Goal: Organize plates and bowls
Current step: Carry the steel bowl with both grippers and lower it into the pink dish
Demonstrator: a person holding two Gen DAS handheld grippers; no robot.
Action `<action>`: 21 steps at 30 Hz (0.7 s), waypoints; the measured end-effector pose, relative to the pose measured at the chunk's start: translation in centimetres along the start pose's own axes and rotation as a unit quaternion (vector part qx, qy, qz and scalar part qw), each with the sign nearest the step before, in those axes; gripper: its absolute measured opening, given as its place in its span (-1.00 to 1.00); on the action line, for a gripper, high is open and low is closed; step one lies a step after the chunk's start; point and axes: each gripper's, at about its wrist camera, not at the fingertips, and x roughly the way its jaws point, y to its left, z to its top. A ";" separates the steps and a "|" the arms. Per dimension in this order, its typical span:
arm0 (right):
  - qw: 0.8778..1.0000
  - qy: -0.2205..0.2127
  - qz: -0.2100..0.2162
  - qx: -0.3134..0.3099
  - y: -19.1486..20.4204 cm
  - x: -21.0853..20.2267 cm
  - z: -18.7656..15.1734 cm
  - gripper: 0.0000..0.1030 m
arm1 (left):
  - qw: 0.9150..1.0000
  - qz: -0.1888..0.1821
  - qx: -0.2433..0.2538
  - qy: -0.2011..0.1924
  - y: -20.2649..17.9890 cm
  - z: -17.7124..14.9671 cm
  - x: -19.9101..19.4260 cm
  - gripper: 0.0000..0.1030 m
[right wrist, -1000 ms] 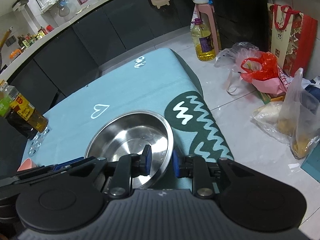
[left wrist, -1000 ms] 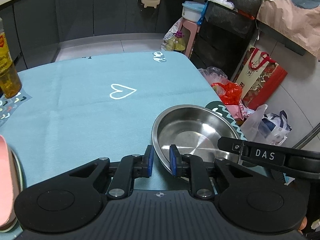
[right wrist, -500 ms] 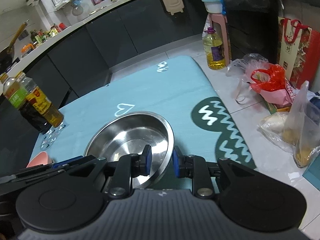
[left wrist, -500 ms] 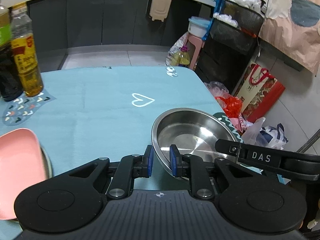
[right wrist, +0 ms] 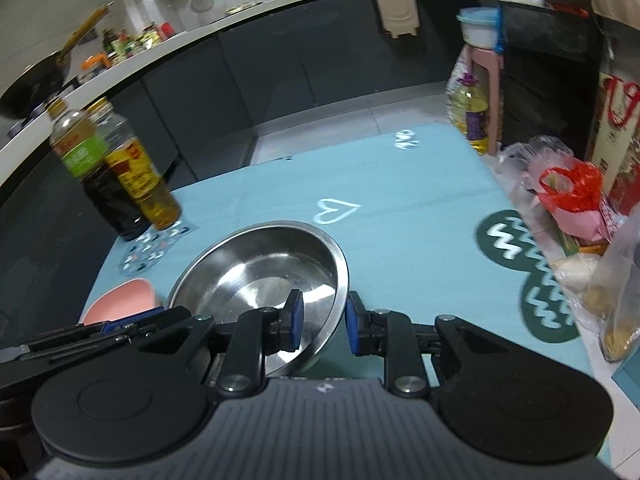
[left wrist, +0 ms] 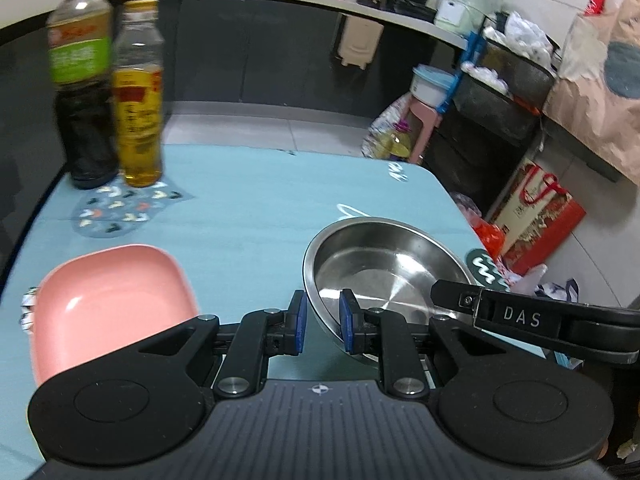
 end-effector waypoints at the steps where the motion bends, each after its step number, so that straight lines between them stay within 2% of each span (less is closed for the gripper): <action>1: 1.000 0.001 0.002 -0.005 0.6 0.0 0.0 -0.60 | 1.000 0.003 -0.004 -0.004 0.6 0.0 -0.4 -0.69; 13: 0.997 0.011 0.034 -0.075 8.4 0.9 0.0 -0.60 | 0.997 0.040 -0.058 -0.038 7.5 -0.6 -4.3 -0.68; 21: 0.993 0.027 0.042 -0.104 12.2 1.9 -0.7 -0.60 | 0.994 0.054 -0.085 -0.044 11.2 -1.4 -5.7 -0.68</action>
